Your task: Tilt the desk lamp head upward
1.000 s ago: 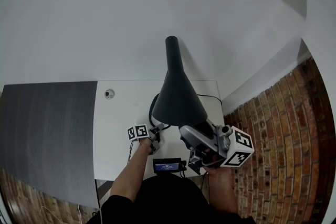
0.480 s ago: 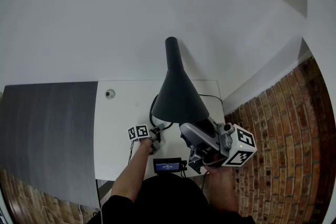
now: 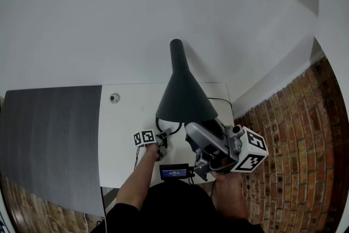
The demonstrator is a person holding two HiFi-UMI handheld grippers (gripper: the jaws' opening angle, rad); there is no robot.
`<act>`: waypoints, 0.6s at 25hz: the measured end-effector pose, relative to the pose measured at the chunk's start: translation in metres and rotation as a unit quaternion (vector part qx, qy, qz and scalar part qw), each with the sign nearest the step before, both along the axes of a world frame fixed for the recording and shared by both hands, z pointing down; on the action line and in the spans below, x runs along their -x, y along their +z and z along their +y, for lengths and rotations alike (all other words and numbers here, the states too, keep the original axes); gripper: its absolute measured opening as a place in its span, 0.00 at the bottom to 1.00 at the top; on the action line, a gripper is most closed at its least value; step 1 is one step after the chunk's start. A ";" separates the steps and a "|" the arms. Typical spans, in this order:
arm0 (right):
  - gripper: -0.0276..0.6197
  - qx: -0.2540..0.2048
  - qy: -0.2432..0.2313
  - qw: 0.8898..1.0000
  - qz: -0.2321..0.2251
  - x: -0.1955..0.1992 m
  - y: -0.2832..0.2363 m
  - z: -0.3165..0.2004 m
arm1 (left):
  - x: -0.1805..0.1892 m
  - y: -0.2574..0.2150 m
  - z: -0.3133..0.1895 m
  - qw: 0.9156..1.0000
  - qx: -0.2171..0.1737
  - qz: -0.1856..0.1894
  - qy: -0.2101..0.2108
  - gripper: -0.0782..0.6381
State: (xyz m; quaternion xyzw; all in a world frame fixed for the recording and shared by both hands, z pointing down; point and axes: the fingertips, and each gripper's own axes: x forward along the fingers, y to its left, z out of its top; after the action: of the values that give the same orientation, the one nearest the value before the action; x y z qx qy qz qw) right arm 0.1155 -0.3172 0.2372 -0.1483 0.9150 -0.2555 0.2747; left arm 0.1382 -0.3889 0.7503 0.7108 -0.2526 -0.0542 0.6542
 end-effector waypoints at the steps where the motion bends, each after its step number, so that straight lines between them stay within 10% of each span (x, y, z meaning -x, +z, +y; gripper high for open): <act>1: 0.22 0.001 0.000 1.000 -0.001 0.000 -0.001 0.000 | 0.000 0.000 0.000 1.000 0.000 0.000 0.000 0.12; 15: 0.22 0.002 0.002 1.000 -0.015 0.000 -0.014 -0.007 | 0.000 0.000 0.000 1.000 0.000 -0.004 0.002 0.12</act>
State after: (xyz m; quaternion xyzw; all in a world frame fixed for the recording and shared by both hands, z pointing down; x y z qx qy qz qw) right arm 0.1157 -0.3237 0.2229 -0.1468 0.9100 -0.2592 0.2884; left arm 0.1380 -0.3887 0.7505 0.7118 -0.2540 -0.0501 0.6529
